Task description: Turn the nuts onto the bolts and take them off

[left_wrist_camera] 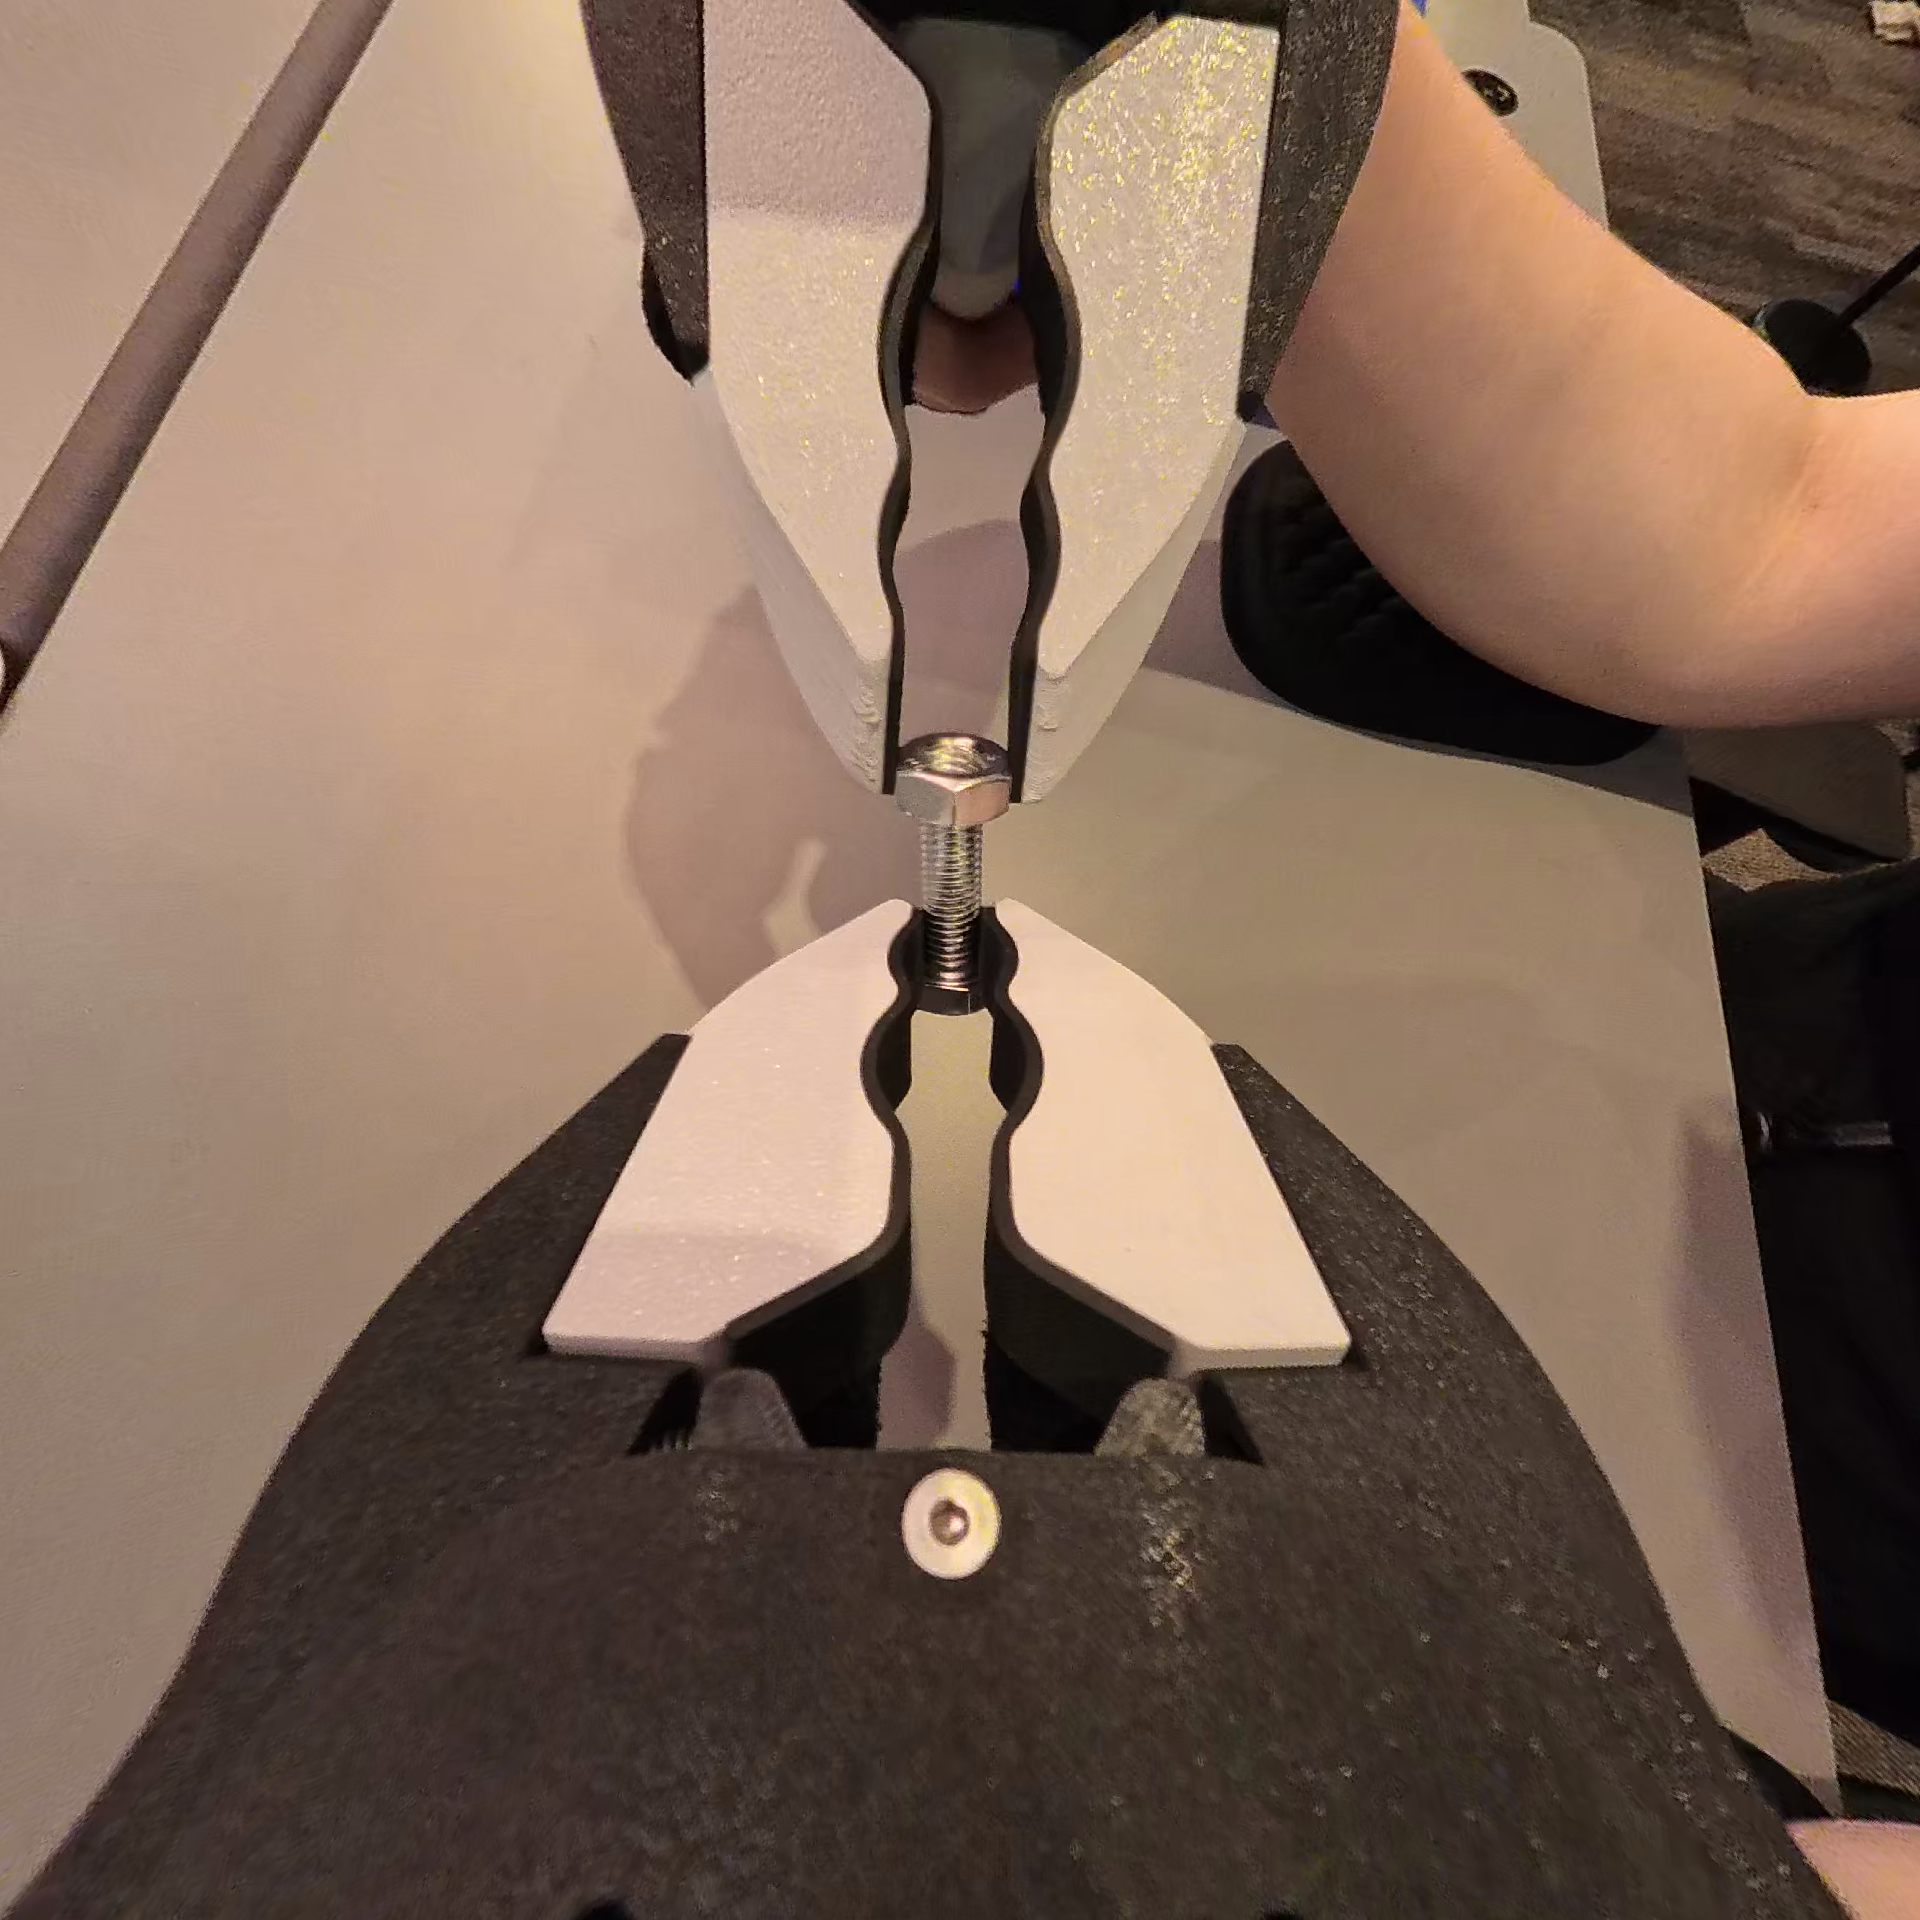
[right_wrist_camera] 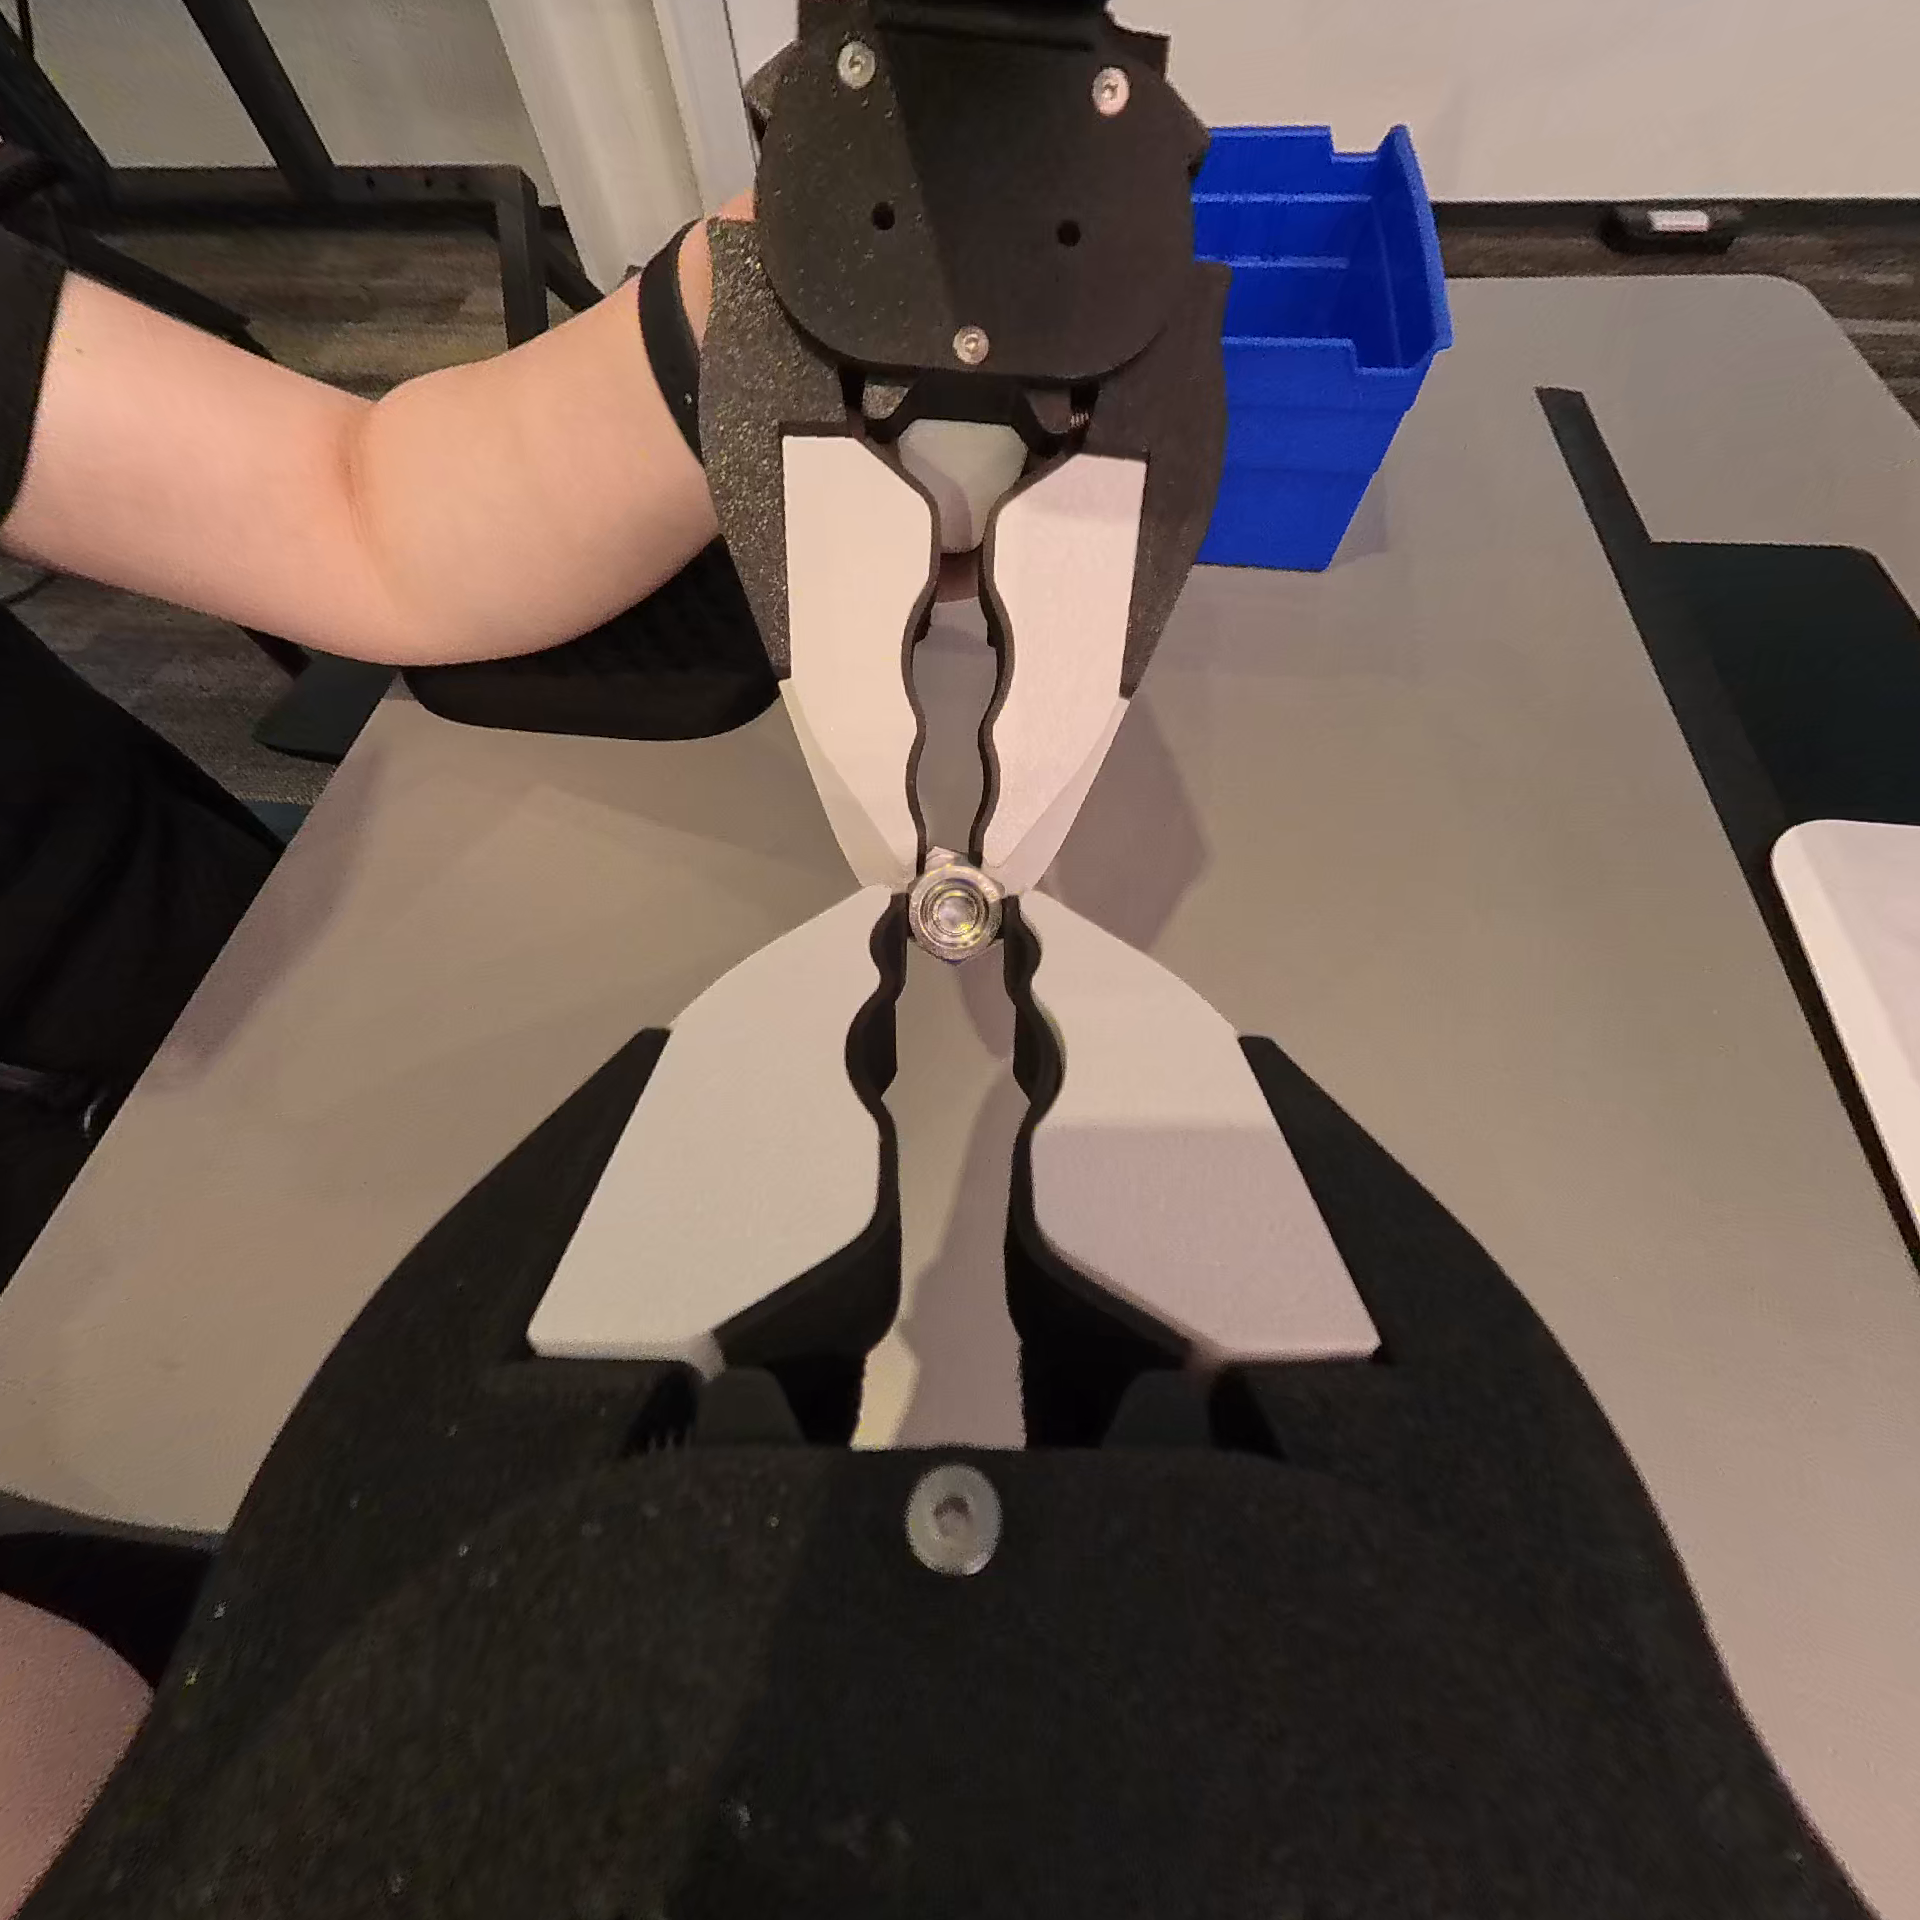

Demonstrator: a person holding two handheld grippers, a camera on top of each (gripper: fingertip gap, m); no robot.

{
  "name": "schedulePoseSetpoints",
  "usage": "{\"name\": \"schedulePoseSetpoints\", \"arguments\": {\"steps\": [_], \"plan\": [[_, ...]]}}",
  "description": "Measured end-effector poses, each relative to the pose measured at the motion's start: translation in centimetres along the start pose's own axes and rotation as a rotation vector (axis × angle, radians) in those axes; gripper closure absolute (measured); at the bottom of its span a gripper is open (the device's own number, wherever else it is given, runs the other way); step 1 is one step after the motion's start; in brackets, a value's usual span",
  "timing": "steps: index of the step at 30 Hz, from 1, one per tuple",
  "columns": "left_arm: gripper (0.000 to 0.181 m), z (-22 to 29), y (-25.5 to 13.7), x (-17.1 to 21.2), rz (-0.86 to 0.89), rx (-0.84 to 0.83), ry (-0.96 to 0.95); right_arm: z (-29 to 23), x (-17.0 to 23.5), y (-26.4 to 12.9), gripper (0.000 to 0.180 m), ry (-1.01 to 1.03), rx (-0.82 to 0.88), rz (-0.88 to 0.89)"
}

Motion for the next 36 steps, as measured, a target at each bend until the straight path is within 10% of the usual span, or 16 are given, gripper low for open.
{"name": "schedulePoseSetpoints", "arguments": {"steps": [17,36], "plan": [[0.172,1.6,-0.6,0.6,0.042,0.327,0.081,-2.1,-1.3,0.2,0.163,-0.112,-0.21,0.12],[0.172,-1.3,-0.5,-1.0,0.252,-0.195,0.021,1.8,-1.7,-1.3,0.163,0.409,0.198,0.009]]}}
Point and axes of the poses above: each gripper's, where its closed fingertips meet, y out along the fingers, x out of its underside, z = x × y across the jaws, the point moved 10 cm from there along -y, back along the fingers, and after that the axes turned 10 degrees about -y, right-handed, at the moved point
